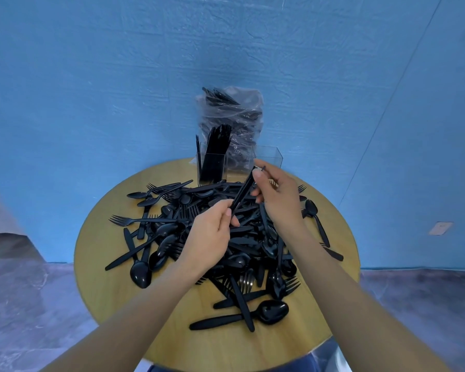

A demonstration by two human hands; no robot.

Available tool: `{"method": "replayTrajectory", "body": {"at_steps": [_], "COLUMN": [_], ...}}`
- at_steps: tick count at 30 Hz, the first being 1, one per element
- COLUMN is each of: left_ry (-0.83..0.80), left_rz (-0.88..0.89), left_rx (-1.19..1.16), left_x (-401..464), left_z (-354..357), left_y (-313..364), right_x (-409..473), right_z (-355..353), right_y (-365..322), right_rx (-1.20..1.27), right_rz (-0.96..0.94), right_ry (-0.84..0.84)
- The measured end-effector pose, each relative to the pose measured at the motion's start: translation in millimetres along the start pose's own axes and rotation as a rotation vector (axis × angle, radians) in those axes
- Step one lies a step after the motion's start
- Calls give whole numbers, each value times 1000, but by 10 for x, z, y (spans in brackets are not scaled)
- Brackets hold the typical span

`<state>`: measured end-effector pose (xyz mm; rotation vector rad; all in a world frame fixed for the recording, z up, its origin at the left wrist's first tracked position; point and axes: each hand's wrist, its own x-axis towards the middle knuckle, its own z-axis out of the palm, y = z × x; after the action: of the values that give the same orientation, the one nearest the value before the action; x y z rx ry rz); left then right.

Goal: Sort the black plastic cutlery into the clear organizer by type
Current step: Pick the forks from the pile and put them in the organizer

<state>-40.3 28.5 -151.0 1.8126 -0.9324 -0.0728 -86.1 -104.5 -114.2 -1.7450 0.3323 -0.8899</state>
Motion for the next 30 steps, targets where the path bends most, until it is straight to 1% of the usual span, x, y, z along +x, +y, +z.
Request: {"method": "replayTrajectory", "body": {"at_steps": [2,6,9,11,14,16,19,21,25,30], "left_ry": [-3,-43,-40,9,98,128,147,148,148,154], "left_rz": [-7,11,-11,-65,-168,-198,-225,-226,-241,-261], "left_rx": [-29,3,-18,-36,-39,-38,-46,-24,-14,1], "left_x": [-20,-34,-20,-2,37,70,104,106,98,90], "left_z": [-8,-37,-112,-197,-348,-415,-451,-451,-433,-421], "left_y": [13,-14,-111,-198,-309,-371,-434,-453,-493,-549], "right_x": [22,90,138,184,273,315,353,384,431,474], "right_z": [34,116,170,172,118,96,141,198,275,277], "right_y": [7,25,46,108,265,360,443,513,585,542], "right_rx": [59,42,31,-76,-371,-539,-761,-863,-972,-990], "right_rz": [38,47,18,17,78,101,104,105,103,-1], "right_ry": [15,36,-16,-57,-102,-226,-511,-628,-734,-785]}}
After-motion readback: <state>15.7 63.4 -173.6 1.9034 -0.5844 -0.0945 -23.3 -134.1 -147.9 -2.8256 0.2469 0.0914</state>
